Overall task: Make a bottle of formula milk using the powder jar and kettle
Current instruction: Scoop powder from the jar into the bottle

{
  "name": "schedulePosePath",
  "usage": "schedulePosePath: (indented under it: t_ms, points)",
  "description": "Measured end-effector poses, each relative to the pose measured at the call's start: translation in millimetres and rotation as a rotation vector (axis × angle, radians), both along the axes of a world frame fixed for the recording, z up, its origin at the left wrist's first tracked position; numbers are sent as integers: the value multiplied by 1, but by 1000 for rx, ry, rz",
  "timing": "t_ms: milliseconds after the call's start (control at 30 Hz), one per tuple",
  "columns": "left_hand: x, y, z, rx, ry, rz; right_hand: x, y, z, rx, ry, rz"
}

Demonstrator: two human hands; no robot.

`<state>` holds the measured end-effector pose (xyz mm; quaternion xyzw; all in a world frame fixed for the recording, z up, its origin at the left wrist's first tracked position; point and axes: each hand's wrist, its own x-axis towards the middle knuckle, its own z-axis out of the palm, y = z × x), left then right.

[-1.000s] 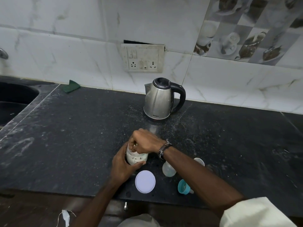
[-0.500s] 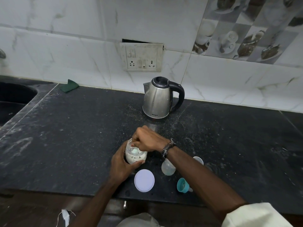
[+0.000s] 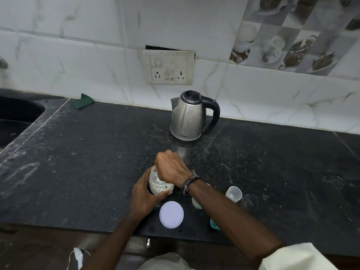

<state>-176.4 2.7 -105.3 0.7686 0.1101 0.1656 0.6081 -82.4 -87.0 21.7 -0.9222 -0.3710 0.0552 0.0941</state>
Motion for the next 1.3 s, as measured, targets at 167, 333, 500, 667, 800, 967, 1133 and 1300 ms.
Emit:
schedulePosePath:
  t_ms: [167, 333, 500, 667, 800, 967, 1133, 1300]
  points:
    - [1, 0, -3, -1, 14, 7, 0, 1, -6, 40, 78, -17]
    - [1, 2, -4, 9, 19, 0, 4, 3, -10, 65, 147, -78]
    - [-1, 0, 1, 17, 4, 7, 10, 3, -13, 128, 245, -119]
    - [-1, 1, 0, 13, 16, -3, 14, 0, -11, 158, 344, -164]
    - [-1, -1, 3, 40, 17, -5, 18, -12, 1, 226, 434, -177]
    - [-1, -3, 5, 85, 9, 10, 23, -32, 14, 326, 546, -245]
    - [-1, 0, 2, 95, 36, 15, 29, -49, 19, 484, 756, -342]
    - [-1, -3, 5, 98, 21, 17, 28, -65, 23, 623, 888, -417]
